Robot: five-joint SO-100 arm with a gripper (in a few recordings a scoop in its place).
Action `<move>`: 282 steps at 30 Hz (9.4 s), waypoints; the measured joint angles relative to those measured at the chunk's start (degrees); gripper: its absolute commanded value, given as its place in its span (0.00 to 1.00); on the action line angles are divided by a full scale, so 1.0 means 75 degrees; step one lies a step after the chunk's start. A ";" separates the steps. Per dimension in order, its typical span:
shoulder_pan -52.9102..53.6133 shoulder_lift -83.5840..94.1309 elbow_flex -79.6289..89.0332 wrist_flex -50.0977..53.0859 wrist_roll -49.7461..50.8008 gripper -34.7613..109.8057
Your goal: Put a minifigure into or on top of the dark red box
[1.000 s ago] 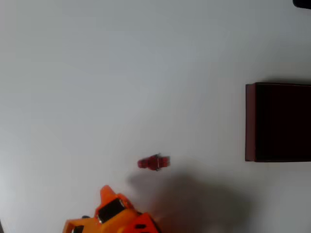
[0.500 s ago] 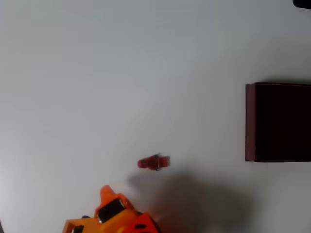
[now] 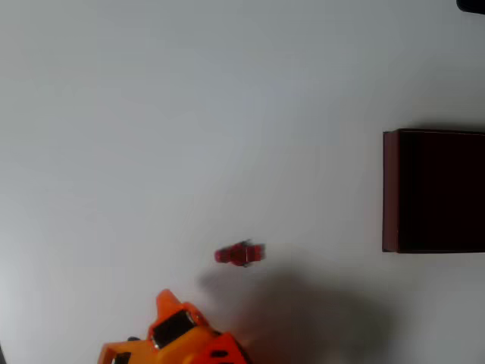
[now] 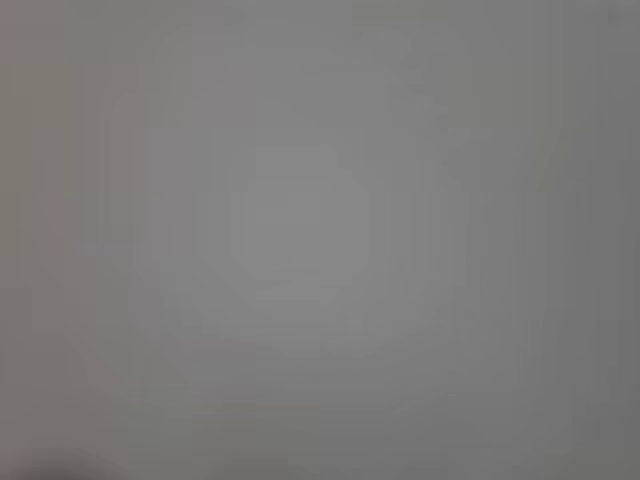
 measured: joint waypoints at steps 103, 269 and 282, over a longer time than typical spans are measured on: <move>0.3949 -0.9504 -0.6703 0.1898 0.3422 0.46; 0.3328 -1.0734 -0.3773 -0.1980 0.1852 0.24; 0.2227 -1.0102 -0.6820 0.0809 0.3023 0.24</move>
